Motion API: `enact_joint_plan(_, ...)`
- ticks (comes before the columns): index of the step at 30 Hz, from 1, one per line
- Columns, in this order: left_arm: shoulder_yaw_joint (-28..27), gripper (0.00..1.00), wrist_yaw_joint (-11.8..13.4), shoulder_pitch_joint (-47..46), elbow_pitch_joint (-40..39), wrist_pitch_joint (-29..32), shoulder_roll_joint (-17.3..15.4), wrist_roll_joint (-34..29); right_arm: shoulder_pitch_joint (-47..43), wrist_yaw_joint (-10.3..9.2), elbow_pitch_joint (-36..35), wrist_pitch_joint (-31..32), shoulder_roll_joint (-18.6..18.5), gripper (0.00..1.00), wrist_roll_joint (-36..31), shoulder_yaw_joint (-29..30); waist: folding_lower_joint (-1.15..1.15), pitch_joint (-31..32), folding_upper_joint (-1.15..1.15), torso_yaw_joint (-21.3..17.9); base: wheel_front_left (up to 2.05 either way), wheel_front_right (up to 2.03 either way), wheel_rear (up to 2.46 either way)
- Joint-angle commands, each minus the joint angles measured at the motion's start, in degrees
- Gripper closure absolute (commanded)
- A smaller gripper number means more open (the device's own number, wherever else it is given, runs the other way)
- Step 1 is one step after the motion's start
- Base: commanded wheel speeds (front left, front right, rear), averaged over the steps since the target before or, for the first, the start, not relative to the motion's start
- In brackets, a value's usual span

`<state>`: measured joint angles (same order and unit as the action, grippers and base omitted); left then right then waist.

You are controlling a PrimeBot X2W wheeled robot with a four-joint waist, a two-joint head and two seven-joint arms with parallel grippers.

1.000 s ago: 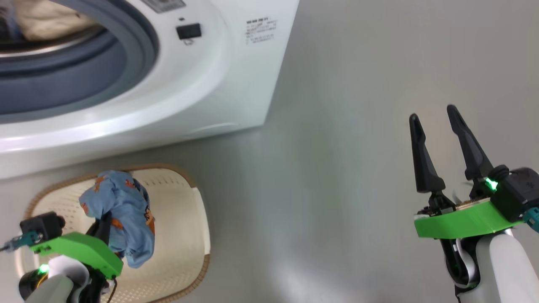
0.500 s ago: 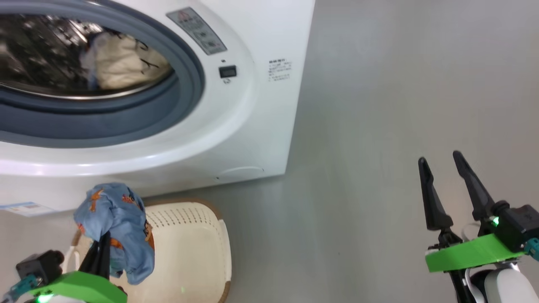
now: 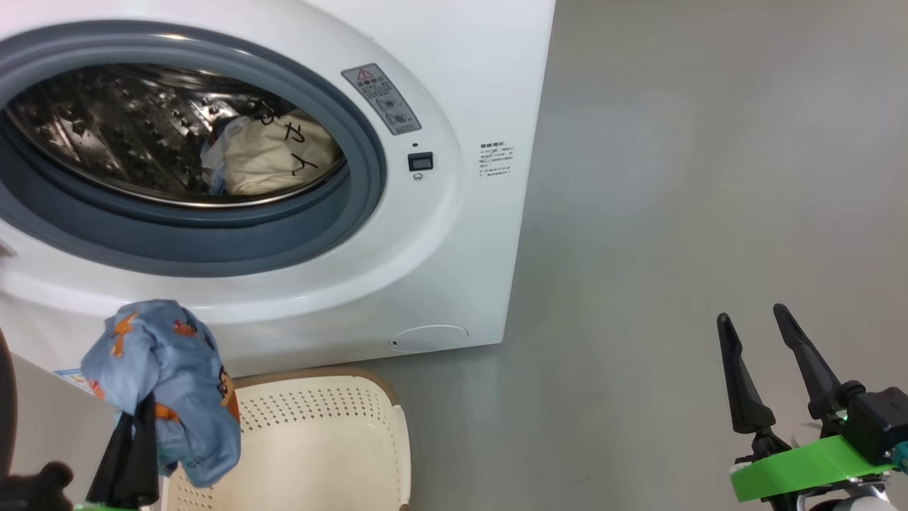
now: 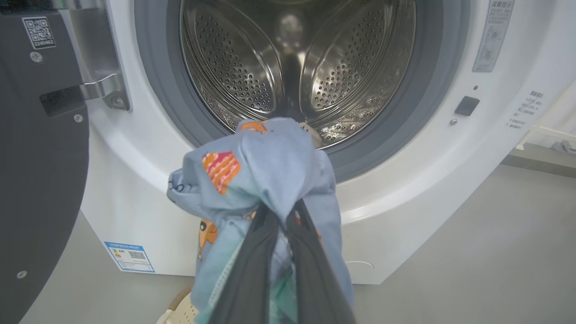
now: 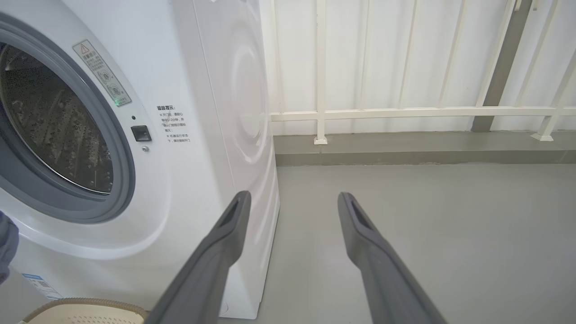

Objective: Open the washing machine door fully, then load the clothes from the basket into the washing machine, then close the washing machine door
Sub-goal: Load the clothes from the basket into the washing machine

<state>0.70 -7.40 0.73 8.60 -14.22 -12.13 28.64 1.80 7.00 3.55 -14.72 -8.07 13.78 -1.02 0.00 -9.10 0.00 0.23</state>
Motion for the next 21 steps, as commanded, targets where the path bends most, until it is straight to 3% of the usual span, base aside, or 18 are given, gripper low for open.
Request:
enact_joint_plan(1,-2.8,1.00,-0.1,-0.2,-2.1,-0.8,-0.8,-0.7,-0.3,0.48,-1.2,-0.3,-0.8,0.00,0.5,-1.1,0.00,0.5,0.00,0.2,0.00,0.00,0.00)
enact_joint_plan(10,-5.7,1.00,-0.1,5.1,-8.8,-0.8,3.0,-4.3,-1.1,0.48,-1.4,-0.3,-1.1,0.00,0.6,-0.5,0.00,0.2,0.00,0.3,0.00,0.00,0.00)
enact_joint_plan(21,-4.4,1.00,-0.1,0.4,-9.2,-0.8,2.1,-3.8,0.0,0.48,-2.0,-0.3,-0.5,0.00,0.3,-0.5,0.00,-3.5,0.00,-0.3,0.00,0.00,0.00)
